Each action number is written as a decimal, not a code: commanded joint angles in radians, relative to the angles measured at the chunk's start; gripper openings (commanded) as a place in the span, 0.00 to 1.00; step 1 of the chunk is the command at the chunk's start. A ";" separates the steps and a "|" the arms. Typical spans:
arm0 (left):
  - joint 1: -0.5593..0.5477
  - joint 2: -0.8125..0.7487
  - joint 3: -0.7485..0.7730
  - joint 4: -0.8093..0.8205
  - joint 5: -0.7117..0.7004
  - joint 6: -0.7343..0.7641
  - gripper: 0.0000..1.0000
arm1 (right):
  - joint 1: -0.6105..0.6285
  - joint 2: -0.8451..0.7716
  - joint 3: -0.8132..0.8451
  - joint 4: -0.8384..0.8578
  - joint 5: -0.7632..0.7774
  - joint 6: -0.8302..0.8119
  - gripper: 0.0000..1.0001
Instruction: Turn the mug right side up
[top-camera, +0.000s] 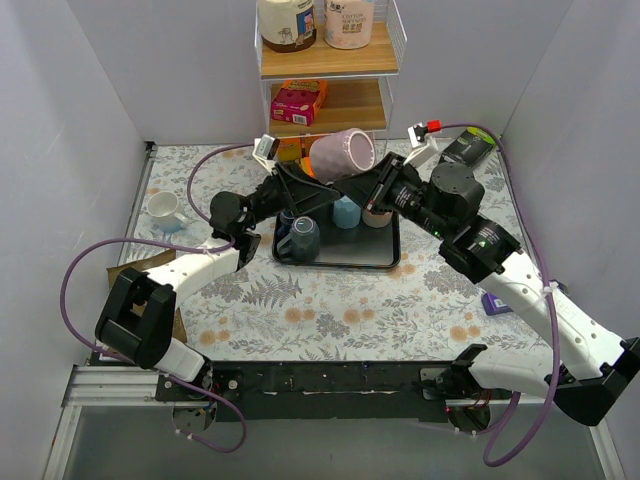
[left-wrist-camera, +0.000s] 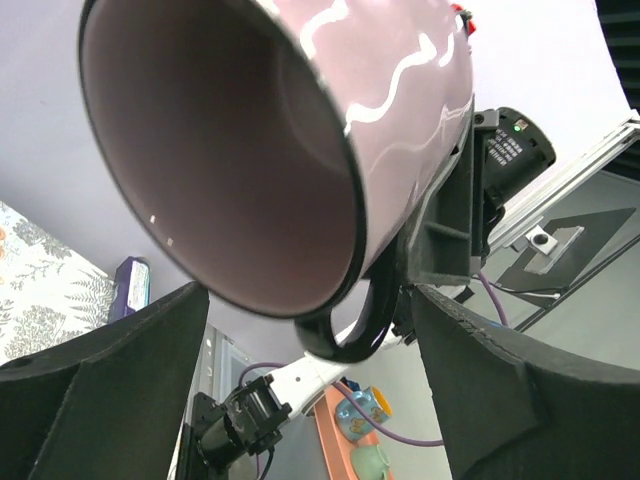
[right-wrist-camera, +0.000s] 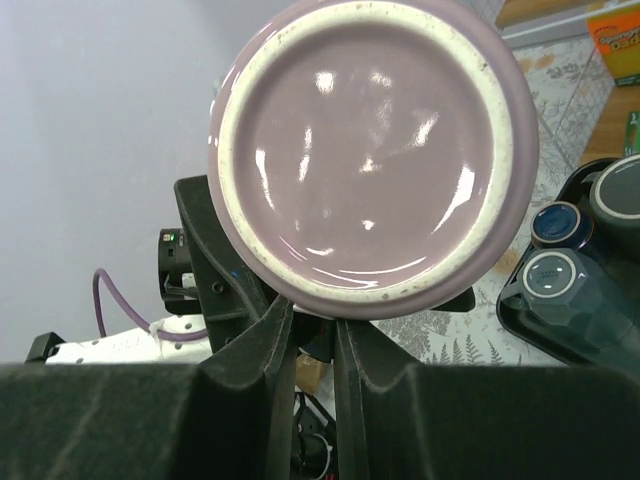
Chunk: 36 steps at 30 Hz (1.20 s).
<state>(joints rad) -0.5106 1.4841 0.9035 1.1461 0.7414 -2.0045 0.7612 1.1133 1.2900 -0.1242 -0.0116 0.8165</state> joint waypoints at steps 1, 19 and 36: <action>-0.005 -0.025 -0.009 0.087 -0.040 -0.278 0.81 | 0.000 -0.030 -0.017 0.225 -0.057 -0.002 0.01; -0.005 -0.038 0.000 0.129 -0.020 -0.333 0.30 | -0.086 -0.059 -0.207 0.426 -0.316 -0.128 0.01; -0.005 -0.030 0.037 0.251 -0.062 -0.459 0.24 | -0.184 -0.049 -0.327 0.702 -0.579 -0.023 0.01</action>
<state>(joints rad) -0.5251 1.4837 0.8921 1.2751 0.7578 -2.0129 0.5739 1.0676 0.9657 0.4835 -0.5011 0.7830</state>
